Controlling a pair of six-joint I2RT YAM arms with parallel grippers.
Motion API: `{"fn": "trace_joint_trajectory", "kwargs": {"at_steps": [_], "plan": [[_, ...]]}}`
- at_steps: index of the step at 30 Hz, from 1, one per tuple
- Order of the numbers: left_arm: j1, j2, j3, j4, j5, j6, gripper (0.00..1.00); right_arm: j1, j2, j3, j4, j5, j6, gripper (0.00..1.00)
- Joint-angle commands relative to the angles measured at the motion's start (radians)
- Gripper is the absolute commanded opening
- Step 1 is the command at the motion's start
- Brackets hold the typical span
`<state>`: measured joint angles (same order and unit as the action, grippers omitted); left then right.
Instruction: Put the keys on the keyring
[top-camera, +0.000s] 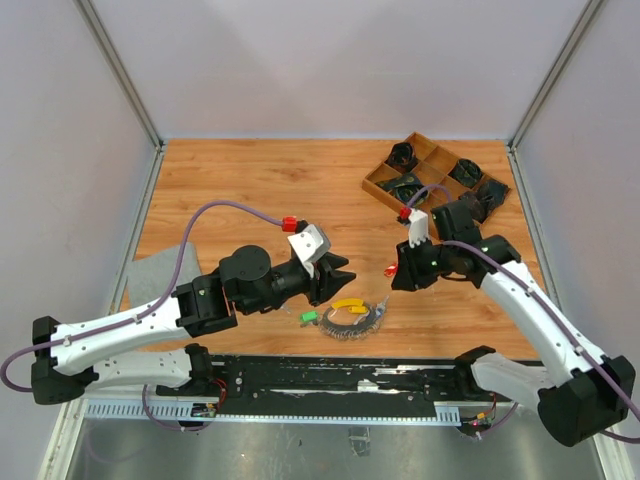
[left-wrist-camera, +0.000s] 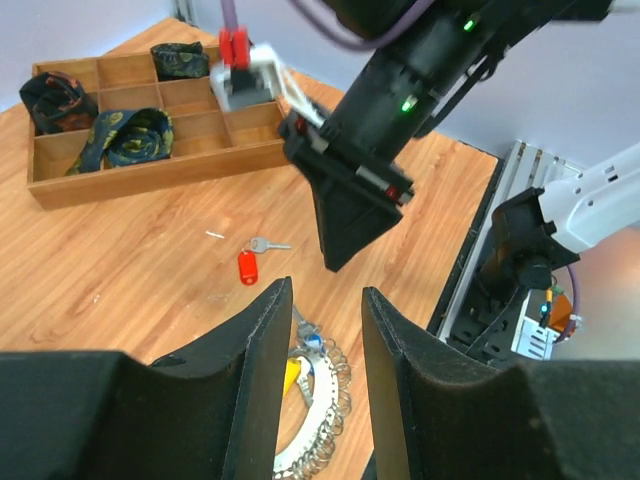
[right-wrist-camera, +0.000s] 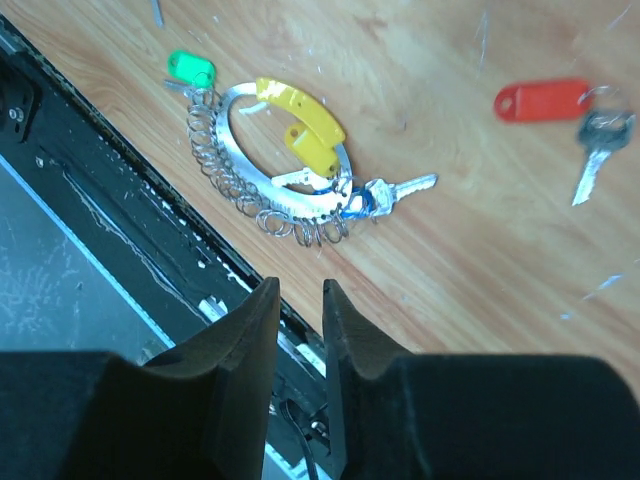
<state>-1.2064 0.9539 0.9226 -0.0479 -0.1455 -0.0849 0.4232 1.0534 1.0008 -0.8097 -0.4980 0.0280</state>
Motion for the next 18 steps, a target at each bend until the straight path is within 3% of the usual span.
{"fn": "trace_joint_trajectory", "kwargs": {"at_steps": [1,9,18], "plan": [[0.008,0.002,0.002,0.025,0.025,-0.019,0.40,-0.050,0.014,-0.140,0.178,-0.113,0.140,0.26],[0.010,0.013,-0.002,0.035,0.042,-0.019,0.40,-0.047,0.079,-0.321,0.323,-0.110,0.160,0.29],[0.010,0.042,0.008,0.045,0.066,-0.022,0.40,-0.045,0.087,-0.411,0.444,0.040,0.244,0.37]]}}
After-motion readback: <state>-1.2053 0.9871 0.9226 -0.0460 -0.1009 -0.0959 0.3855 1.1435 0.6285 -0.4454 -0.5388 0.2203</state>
